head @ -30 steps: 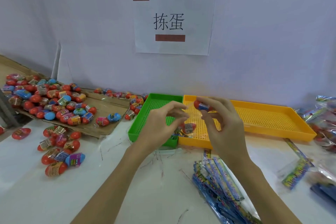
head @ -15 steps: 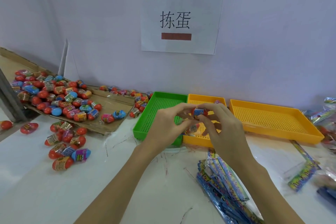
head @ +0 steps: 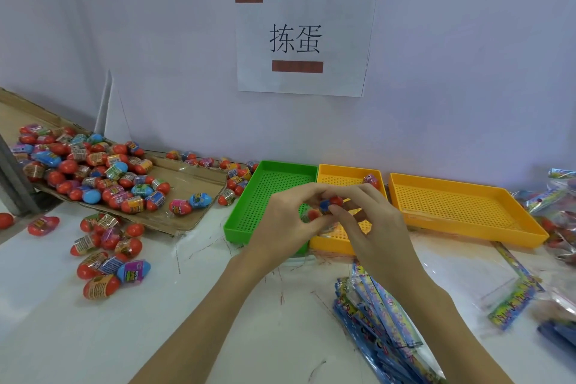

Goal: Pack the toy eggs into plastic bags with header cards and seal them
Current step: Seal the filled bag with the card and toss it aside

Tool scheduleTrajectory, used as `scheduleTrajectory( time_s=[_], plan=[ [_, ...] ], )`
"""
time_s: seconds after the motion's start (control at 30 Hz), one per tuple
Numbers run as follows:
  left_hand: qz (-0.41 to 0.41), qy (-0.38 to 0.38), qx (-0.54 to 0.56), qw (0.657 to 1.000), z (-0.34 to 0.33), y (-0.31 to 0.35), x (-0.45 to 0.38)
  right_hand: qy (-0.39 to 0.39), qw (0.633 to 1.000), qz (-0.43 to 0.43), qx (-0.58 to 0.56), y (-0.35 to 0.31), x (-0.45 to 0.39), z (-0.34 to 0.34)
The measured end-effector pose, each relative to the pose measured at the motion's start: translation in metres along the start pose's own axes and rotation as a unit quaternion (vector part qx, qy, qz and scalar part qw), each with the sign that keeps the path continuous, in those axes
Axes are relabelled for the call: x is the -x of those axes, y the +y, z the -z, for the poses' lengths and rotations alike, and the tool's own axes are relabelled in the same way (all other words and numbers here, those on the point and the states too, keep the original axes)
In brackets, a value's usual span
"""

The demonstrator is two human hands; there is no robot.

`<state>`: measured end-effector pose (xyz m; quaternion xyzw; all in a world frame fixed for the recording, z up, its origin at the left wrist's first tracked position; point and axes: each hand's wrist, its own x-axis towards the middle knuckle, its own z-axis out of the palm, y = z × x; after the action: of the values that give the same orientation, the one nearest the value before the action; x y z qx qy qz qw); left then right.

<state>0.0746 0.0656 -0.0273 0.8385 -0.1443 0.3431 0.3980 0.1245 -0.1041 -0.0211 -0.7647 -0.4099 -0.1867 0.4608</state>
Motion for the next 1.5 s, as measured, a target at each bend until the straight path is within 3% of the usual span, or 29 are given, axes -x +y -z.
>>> scheduleTrajectory(
  time_s=[0.2,0.33,0.5,0.8,0.87,1.0,1.07,1.13,1.27,1.37,1.5],
  plan=[
    [0.022,0.004,0.007,1.000,-0.002,0.000,-0.001,0.038,0.999,-0.021,0.014,-0.003,0.001,-0.002],
    [0.106,0.000,0.127,0.986,0.002,0.003,-0.005,0.079,0.996,-0.038,-0.006,-0.005,0.000,0.000],
    [0.122,0.079,0.124,0.982,0.002,0.004,-0.006,0.038,0.999,-0.028,0.014,-0.007,0.000,0.000],
    [0.128,0.068,0.163,0.976,0.004,0.019,-0.009,-0.062,0.998,-0.012,0.010,-0.008,0.003,-0.005],
    [0.137,0.023,0.190,0.972,0.008,0.018,-0.010,-0.043,0.998,0.005,0.050,-0.005,0.002,-0.005],
    [0.159,-0.162,0.197,0.954,0.016,0.003,-0.012,0.003,0.999,-0.005,0.050,-0.001,0.003,-0.003],
    [0.172,-0.187,0.152,0.955,0.018,-0.005,-0.009,0.013,0.999,-0.024,0.025,0.001,0.003,-0.002],
    [0.129,-0.166,0.060,0.976,0.013,-0.008,-0.004,0.013,0.999,-0.032,0.010,0.003,0.003,-0.002],
    [0.103,-0.080,0.030,0.991,0.002,-0.010,-0.001,0.007,0.999,-0.033,0.012,0.005,0.004,-0.003],
    [0.156,-0.003,0.034,0.987,0.007,-0.013,-0.004,0.068,0.997,-0.035,-0.003,0.006,0.000,0.000],
    [0.279,0.100,0.159,0.942,0.013,-0.019,-0.006,0.150,0.983,-0.107,-0.003,0.024,-0.013,0.005]
  ],
)
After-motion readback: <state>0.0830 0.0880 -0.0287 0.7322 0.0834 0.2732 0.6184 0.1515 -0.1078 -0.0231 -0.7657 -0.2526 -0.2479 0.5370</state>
